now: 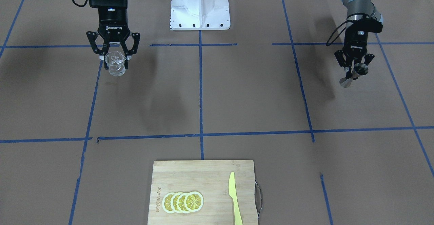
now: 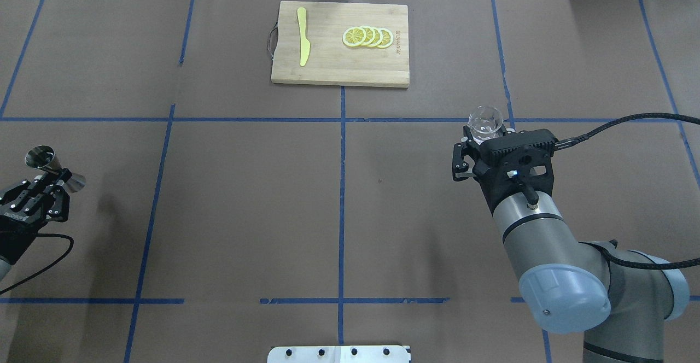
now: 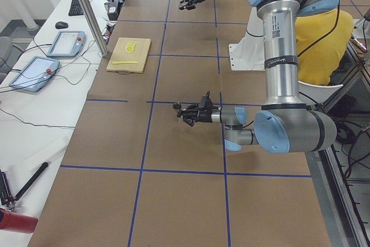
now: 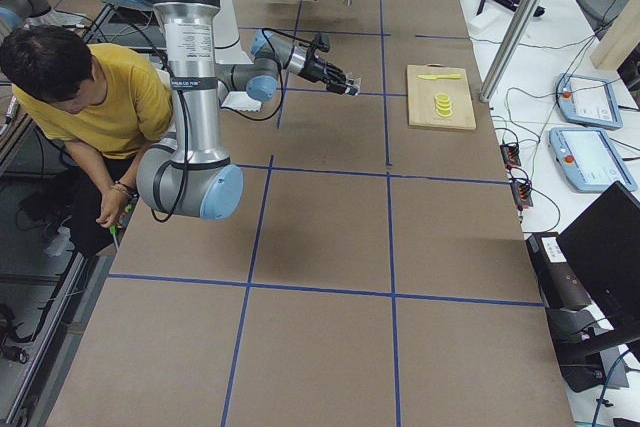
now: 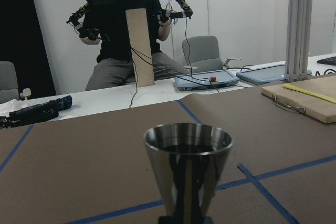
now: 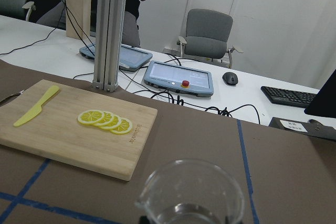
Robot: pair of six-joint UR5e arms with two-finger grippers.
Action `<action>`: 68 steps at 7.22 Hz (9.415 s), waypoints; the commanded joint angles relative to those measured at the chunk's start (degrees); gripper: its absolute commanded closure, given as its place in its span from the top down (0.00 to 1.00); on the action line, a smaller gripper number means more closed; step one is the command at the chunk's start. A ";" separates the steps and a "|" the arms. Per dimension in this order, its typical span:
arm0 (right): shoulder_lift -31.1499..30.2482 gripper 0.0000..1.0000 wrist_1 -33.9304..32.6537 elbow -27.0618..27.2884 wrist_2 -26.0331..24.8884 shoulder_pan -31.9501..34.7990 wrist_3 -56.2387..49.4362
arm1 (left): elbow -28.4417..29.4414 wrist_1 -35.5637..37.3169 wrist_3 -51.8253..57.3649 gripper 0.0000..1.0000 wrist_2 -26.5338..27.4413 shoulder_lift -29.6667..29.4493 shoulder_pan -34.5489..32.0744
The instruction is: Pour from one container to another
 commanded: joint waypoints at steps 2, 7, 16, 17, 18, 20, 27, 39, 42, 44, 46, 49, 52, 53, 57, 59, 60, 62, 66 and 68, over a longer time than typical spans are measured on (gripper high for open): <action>0.27 0.00 0.09 0.16 0.00 0.00 0.00 | 2.06 0.34 -4.47 0.00 1.38 -0.03 2.87; 0.36 0.00 0.09 0.60 0.00 -0.09 0.00 | 4.09 0.26 -3.85 0.00 10.95 -0.65 8.83; 0.45 0.00 0.09 0.69 0.00 -0.09 0.00 | 4.09 0.08 -4.20 0.00 12.46 -1.35 11.13; 0.45 0.00 0.09 0.69 0.00 -0.09 0.00 | 4.09 -0.01 -4.29 0.00 12.46 -1.44 11.30; 0.45 0.00 0.09 0.69 0.00 -0.09 0.00 | 4.09 -0.01 -4.29 0.00 12.37 -1.44 11.39; 0.45 0.00 0.09 0.69 0.00 -0.17 0.00 | 4.09 -0.10 -4.29 0.00 12.37 -1.62 11.48; 0.62 0.00 0.09 0.69 0.00 -0.18 0.00 | 4.18 0.08 -4.29 0.06 12.29 -1.62 12.19; 0.71 0.00 0.09 1.48 -0.09 -0.18 0.00 | 2.42 -0.80 -3.94 1.00 12.55 -1.27 12.45; 0.63 0.00 0.09 1.48 -0.09 -0.18 0.00 | 2.33 -4.05 -3.68 1.00 14.56 -0.56 12.45; 0.63 0.00 0.09 1.39 -0.09 -0.18 0.00 | 0.59 -4.14 -1.67 1.00 15.45 -0.48 12.45; 0.63 0.00 0.09 1.39 -0.09 -0.18 0.00 | -1.17 -4.14 -1.13 1.00 15.54 -0.39 12.36; 0.63 0.00 0.09 1.39 -0.09 -0.18 0.00 | -5.12 -4.14 -0.34 1.00 15.45 3.21 12.27; 0.54 0.00 0.09 1.30 -0.09 -0.18 0.00 | -7.16 -14.70 12.16 1.00 14.40 3.22 12.10; 0.54 0.00 0.09 1.30 -0.09 -0.18 0.00 | -7.33 -15.90 12.84 1.00 9.61 3.30 9.92; 0.54 0.00 0.09 1.21 -0.09 -0.18 0.00 | -6.81 -15.57 13.20 1.00 -12.09 3.22 -9.13; 0.54 0.00 0.09 1.13 -0.18 -0.18 0.00 | -5.84 -10.58 13.02 1.00 -24.40 2.34 -20.63; 0.45 0.00 0.09 0.95 -0.26 -0.18 0.00 | -5.84 -6.38 13.02 1.00 -28.80 1.29 -25.56; 0.45 0.00 0.09 0.60 -0.18 -0.18 0.00 | -5.84 8.44 13.28 1.00 -43.88 -5.88 -40.56; 0.45 0.00 0.18 -1.85 -0.18 -0.18 4.01 | -3.21 30.26 18.34 1.00 -75.19 -13.21 -61.60; 0.45 0.00 6.45 -6.58 -1.22 -0.09 5.09 | -2.85 40.12 25.40 1.00 -81.13 -13.48 -66.73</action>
